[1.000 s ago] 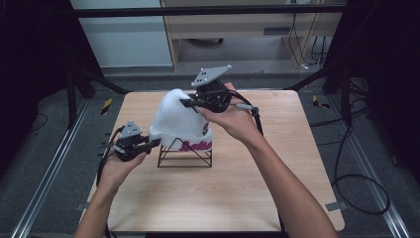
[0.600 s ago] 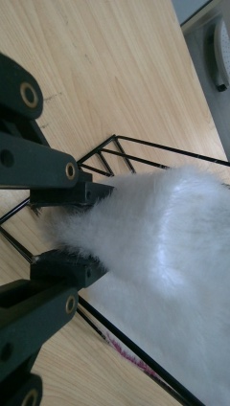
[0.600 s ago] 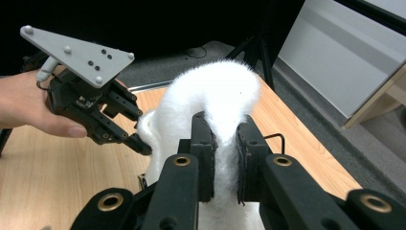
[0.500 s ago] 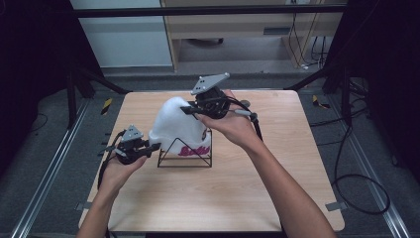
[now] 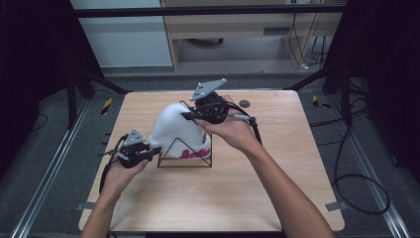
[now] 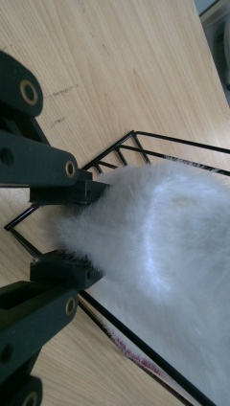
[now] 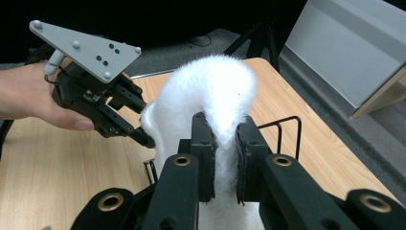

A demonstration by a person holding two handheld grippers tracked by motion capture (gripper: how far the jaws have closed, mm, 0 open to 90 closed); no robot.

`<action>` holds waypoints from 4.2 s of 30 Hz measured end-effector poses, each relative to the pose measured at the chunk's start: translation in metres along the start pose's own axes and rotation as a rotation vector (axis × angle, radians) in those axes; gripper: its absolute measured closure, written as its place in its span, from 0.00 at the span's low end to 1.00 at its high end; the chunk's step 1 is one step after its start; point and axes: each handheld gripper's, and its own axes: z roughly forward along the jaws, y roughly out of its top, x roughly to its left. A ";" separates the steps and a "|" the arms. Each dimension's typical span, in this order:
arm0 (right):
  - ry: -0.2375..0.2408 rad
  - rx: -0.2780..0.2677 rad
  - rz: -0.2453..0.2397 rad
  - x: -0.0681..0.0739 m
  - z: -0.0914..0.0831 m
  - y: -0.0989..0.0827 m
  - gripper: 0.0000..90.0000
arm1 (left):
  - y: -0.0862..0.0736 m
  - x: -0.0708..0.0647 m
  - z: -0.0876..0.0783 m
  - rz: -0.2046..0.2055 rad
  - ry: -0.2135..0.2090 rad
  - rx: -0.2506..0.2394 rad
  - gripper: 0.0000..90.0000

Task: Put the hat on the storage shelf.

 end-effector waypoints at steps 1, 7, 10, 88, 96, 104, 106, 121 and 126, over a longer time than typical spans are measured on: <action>0.003 0.002 0.000 0.000 0.000 0.000 0.90 | -0.001 0.000 0.000 -0.001 -0.001 0.001 0.78; 0.007 0.018 0.001 0.003 0.004 -0.004 0.90 | -0.007 -0.001 0.003 -0.003 -0.004 0.011 0.77; 0.011 0.023 0.002 0.003 0.006 -0.006 0.90 | -0.009 0.000 0.005 -0.003 -0.005 0.022 0.77; -0.185 -0.020 0.204 -0.019 -0.070 -0.074 0.13 | -0.042 0.032 -0.040 -0.103 0.154 0.029 0.05; -0.295 0.004 0.236 -0.022 -0.096 -0.111 0.08 | -0.046 0.032 -0.040 -0.082 0.167 0.054 0.05; -0.369 0.041 0.302 -0.029 -0.115 -0.165 0.13 | -0.057 0.034 -0.035 -0.079 0.170 0.088 0.05; -0.389 0.048 0.314 -0.030 -0.117 -0.178 0.15 | -0.058 0.033 -0.033 -0.076 0.170 0.096 0.05; -0.408 0.135 0.408 -0.020 -0.112 -0.262 0.15 | -0.081 0.034 -0.016 -0.061 0.197 0.179 0.04; -0.376 0.164 0.424 -0.009 -0.101 -0.279 0.15 | -0.087 0.033 -0.014 -0.061 0.200 0.185 0.04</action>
